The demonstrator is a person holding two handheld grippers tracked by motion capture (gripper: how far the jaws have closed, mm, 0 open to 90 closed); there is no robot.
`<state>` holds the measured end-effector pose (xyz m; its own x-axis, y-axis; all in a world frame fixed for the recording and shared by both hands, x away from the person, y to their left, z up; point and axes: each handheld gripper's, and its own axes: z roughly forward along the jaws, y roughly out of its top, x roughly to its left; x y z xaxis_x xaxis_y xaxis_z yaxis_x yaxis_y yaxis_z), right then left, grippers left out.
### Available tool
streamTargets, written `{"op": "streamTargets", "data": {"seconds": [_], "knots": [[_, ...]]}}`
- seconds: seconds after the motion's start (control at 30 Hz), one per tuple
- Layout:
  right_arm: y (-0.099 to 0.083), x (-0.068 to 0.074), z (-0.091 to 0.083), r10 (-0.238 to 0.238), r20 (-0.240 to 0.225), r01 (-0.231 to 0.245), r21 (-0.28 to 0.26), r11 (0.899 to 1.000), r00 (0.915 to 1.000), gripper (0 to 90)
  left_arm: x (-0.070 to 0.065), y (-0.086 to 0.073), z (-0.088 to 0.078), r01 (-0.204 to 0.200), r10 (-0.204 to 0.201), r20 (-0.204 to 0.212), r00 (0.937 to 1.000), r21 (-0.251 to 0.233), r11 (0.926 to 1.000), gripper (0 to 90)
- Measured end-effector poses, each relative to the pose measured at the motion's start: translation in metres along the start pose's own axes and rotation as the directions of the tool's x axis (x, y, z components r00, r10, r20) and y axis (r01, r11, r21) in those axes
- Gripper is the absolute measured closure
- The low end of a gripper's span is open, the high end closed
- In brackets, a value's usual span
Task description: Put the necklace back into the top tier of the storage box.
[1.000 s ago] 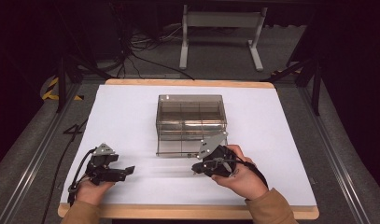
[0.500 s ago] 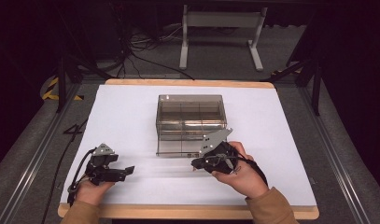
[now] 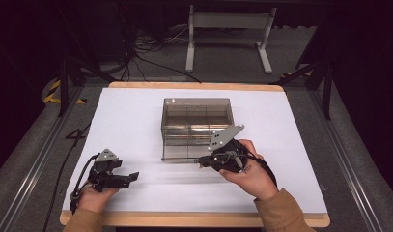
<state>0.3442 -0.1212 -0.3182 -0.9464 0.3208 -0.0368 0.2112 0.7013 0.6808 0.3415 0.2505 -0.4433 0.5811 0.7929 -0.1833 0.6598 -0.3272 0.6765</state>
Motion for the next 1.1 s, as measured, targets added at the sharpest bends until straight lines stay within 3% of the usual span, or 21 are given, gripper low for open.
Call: {"op": "streamTargets", "data": {"seconds": [0.37,1.1], "knots": [[0.007,-0.010,-0.004,0.020,0.013,-0.019,-0.018,1.000,0.9997,87.9,0.000,0.000,0.000,0.001,-0.001,-0.001,1.0000,-0.003,1.0000,15.3],[0.014,-0.026,0.004,0.084,0.090,-0.081,-0.044,0.996,0.9923,87.9,0.000,0.000,0.000,-0.002,0.002,0.008,1.0000,-0.002,1.0000,15.1]]}}
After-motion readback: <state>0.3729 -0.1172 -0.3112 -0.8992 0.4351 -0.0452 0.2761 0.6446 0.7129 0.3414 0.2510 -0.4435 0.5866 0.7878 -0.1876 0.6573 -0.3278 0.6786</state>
